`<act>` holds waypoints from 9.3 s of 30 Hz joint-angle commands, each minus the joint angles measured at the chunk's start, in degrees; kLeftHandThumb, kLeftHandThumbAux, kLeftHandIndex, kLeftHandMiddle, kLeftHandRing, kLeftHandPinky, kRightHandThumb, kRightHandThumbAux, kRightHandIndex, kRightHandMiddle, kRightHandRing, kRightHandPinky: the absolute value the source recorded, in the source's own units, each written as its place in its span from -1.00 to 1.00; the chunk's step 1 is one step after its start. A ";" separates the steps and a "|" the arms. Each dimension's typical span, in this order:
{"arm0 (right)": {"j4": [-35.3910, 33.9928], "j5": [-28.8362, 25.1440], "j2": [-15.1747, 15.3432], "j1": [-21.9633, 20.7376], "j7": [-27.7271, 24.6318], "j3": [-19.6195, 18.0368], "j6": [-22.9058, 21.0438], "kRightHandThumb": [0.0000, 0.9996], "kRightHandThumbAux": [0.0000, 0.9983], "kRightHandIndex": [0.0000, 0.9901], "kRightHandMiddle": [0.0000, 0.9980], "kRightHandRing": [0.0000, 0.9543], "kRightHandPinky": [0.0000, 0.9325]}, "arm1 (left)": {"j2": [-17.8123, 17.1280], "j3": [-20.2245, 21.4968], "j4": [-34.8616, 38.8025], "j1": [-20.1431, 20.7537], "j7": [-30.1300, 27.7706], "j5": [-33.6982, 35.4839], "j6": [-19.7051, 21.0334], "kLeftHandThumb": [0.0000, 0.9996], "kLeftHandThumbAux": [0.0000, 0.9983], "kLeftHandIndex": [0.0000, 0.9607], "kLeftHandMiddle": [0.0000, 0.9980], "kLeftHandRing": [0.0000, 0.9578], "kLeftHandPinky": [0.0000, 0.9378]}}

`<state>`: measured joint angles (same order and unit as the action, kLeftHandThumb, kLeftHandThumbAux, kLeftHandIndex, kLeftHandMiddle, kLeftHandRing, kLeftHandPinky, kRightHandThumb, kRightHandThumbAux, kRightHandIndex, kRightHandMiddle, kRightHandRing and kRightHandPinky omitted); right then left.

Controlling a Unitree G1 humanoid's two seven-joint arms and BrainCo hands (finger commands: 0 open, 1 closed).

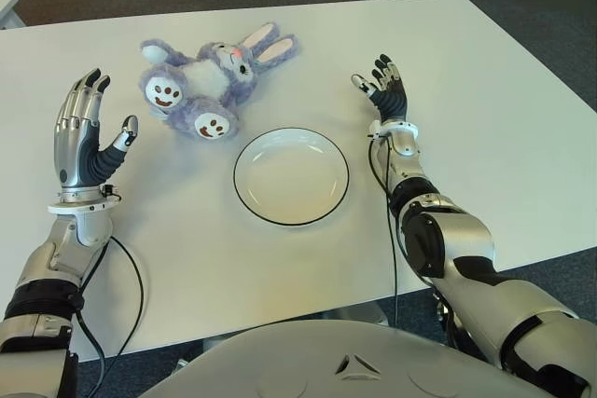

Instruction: Put the doll into the plate.

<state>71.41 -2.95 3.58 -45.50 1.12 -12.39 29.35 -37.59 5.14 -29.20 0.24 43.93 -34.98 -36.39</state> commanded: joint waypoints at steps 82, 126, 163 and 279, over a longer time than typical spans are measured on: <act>2.59 0.63 -1.02 5.49 0.08 -0.02 -2.08 -0.74 0.57 -0.89 -0.91 -0.92 -0.85 | -3.55 -10.27 -7.41 14.88 -0.76 -7.43 -1.03 -0.03 -0.70 -1.00 -1.00 -1.00 -1.00; 2.74 0.58 -0.92 5.22 0.04 -0.13 -2.61 -0.74 0.59 -0.88 -0.92 -0.92 -0.84 | -2.33 -15.48 -9.22 20.61 0.69 -8.61 -2.16 -0.13 -0.72 -1.00 -1.00 -1.00 -0.99; 2.85 0.72 -0.74 5.01 0.12 0.01 -3.06 -0.74 0.59 -0.88 -0.93 -0.93 -0.85 | -0.56 -18.11 -5.37 23.96 -1.82 -10.30 -1.05 -0.14 -0.69 -1.00 -1.00 -1.00 -1.00; 2.48 0.47 -0.68 5.77 1.19 -0.28 -1.92 -0.75 0.62 -0.85 -0.92 -0.91 -0.84 | 14.53 -16.78 -31.37 41.32 -3.97 1.42 -0.24 -0.05 0.19 0.66 0.73 0.83 0.86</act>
<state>70.52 -2.42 3.69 -45.50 2.26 -12.37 29.57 -23.29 -12.20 -58.66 41.11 39.93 -34.70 -37.79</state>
